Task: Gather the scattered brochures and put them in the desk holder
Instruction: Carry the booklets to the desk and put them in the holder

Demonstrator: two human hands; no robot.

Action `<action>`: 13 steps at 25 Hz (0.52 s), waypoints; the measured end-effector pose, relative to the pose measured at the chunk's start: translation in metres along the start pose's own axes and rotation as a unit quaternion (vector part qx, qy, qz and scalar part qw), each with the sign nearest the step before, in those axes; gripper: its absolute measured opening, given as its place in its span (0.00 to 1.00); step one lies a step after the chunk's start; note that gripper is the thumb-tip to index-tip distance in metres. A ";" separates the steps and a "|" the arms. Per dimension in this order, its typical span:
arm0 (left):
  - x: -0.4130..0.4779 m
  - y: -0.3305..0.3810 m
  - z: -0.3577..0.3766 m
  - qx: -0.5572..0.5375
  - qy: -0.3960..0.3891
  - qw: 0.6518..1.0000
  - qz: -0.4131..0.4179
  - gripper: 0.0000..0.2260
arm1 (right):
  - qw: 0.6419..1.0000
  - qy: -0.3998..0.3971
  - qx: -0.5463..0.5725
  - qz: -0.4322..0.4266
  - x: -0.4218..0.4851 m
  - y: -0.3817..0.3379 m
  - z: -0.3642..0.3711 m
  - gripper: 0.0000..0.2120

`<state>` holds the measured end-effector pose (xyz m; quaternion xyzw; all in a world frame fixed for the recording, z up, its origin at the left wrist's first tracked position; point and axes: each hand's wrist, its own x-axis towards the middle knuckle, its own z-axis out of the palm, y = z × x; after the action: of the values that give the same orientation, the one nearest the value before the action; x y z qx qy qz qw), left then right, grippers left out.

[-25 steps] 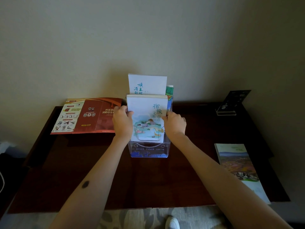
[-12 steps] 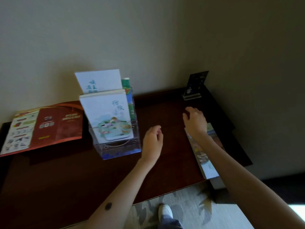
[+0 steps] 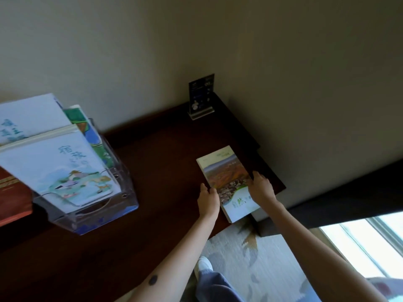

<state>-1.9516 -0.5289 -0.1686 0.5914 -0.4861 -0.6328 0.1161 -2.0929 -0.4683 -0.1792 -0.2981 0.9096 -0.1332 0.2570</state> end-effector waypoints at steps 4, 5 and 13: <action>-0.003 0.002 0.017 -0.004 0.013 1.000 -0.010 0.23 | 0.999 0.027 0.035 0.008 -0.004 0.001 0.007 0.20; -0.003 0.002 0.020 -0.011 0.019 1.000 -0.016 0.23 | 0.999 0.031 0.041 0.009 -0.006 0.000 0.008 0.20; 0.006 0.007 0.016 -0.138 0.053 0.983 -0.108 0.20 | 0.994 0.013 0.100 0.040 -0.011 0.004 0.007 0.17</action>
<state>-1.9704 -0.5293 -0.1700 0.6515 -0.3206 -0.6702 0.1536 -2.0838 -0.4593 -0.1821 -0.2327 0.9062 -0.2172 0.2785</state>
